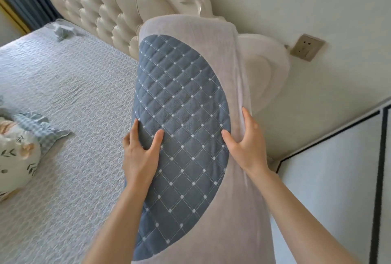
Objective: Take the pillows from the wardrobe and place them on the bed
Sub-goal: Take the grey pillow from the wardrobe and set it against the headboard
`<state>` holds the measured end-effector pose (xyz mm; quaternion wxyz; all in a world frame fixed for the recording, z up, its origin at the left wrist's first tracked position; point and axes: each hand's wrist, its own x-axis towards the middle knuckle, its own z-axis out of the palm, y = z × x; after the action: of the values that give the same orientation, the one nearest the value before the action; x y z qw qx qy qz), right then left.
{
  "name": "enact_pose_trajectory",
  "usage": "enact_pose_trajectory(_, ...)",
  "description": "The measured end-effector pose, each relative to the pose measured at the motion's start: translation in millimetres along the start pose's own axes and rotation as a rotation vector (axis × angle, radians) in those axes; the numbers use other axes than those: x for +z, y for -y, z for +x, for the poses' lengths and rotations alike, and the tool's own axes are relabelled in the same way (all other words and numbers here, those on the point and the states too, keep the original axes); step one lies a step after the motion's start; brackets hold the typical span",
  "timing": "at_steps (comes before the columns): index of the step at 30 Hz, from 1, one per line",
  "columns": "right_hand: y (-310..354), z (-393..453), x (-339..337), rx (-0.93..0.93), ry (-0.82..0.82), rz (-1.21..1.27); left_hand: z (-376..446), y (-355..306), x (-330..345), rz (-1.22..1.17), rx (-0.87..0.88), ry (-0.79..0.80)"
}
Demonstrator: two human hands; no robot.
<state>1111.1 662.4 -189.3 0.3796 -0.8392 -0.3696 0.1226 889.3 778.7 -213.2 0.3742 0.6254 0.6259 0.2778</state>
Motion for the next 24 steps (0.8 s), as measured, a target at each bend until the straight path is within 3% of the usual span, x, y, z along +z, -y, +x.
enact_pose_trajectory(12, 36, 147, 81, -0.180, 0.253, -0.004, 90, 7, 23, -0.067, -0.205, -0.228)
enact_pose_trajectory(24, 51, 302, 253, -0.233, 0.462, -0.158, 244, 59, 78, -0.149, -0.499, -0.344)
